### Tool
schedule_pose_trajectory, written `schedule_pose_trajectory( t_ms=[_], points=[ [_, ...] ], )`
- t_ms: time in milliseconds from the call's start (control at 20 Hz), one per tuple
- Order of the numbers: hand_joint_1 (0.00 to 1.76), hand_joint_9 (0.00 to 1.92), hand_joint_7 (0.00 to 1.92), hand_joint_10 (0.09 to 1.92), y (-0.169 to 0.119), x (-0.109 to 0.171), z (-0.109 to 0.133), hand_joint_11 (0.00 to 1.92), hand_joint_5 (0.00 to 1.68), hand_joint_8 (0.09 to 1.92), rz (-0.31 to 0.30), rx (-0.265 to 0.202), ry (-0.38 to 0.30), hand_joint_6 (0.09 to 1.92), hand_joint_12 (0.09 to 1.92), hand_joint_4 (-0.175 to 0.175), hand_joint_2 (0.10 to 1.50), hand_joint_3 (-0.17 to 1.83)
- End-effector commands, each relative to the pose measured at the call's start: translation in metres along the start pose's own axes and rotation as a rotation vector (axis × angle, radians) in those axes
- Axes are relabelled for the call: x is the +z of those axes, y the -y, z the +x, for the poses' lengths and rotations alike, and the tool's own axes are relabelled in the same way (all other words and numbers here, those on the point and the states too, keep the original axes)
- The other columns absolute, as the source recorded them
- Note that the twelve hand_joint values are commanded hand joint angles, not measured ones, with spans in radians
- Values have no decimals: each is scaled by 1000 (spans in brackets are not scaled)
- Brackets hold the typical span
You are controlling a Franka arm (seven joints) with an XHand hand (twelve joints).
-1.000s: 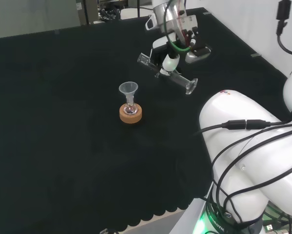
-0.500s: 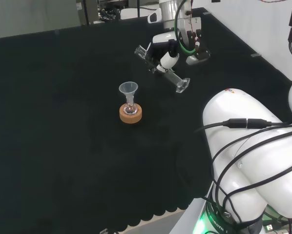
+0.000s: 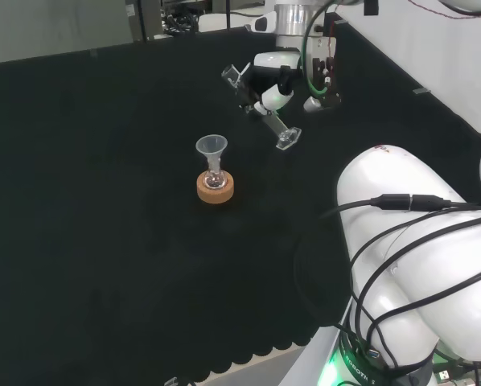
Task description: Put the graduated cylinder back on the table.
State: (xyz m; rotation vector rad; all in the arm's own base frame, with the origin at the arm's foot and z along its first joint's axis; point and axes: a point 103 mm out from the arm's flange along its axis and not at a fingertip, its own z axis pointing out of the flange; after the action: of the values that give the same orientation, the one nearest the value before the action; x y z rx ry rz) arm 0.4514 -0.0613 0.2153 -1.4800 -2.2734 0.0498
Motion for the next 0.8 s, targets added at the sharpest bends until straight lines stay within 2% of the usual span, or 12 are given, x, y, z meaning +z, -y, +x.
schedule_pose_trajectory(
  t_ms=[50, 350, 800],
  points=[
    [1115, 1556, 1343, 87, -14, 11, -24, 1411, 1015, 271, -120, -28, -54, 965, 650, -42, 1105, -2],
    [1114, 1556, 1343, 87, -27, 18, -42, 1410, 1016, 269, -212, -36, -101, 965, 650, -42, 1105, -2],
    [1114, 1550, 1339, 87, -48, 35, -66, 1407, 1016, 263, -289, -58, -180, 965, 650, -41, 1105, -2]
  ],
)
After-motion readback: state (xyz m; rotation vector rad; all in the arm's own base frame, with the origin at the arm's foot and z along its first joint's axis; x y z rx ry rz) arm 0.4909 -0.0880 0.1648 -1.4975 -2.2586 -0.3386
